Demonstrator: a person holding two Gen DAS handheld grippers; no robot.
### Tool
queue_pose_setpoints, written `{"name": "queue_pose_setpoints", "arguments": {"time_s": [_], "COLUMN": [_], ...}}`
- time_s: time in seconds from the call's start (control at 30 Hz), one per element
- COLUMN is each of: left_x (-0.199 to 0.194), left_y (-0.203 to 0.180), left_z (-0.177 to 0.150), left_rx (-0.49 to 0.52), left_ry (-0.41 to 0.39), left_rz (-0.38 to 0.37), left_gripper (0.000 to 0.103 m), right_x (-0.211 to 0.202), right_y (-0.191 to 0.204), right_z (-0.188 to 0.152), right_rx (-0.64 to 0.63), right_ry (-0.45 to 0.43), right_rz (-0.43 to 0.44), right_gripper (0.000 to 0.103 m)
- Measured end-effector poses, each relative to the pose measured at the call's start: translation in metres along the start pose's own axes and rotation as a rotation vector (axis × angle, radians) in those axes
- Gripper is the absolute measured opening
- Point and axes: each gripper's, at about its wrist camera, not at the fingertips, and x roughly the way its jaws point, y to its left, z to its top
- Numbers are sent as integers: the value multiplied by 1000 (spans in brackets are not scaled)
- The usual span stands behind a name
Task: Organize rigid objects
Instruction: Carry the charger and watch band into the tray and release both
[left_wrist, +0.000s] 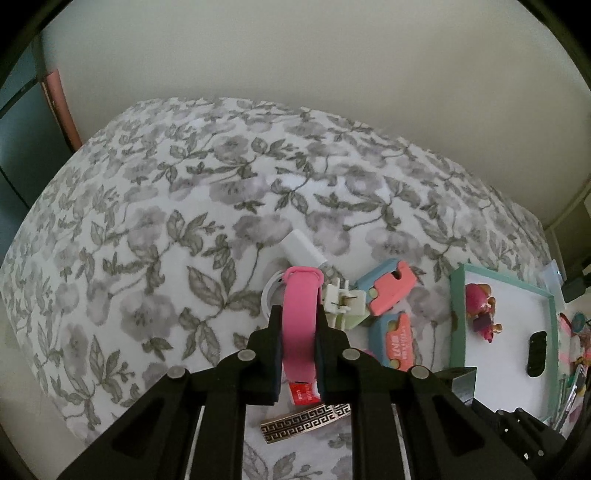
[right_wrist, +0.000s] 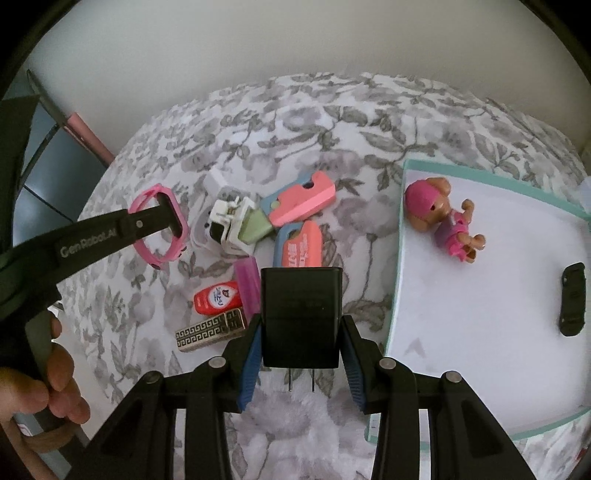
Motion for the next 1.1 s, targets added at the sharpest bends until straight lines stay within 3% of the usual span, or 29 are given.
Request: {"name": "queue_pose_setpoints", "arguments": {"time_s": [0.4, 0.77, 1.1], "left_x": [-21, -28, -27], "left_y": [-47, -112, -176], "left_z": [-3, -22, -49], "left_rx": [96, 203, 346], "left_ry": [-45, -14, 18], "left_rz": [-77, -186, -236], "left_gripper": [15, 15, 15], "right_x": [-24, -43, -52], "right_y": [-28, -105, -166], "right_z": [4, -6, -28], "right_rx": [70, 261, 389], "right_ry": [-42, -41, -19], "right_rz": [-46, -145, -255], "right_gripper": [42, 42, 42]}}
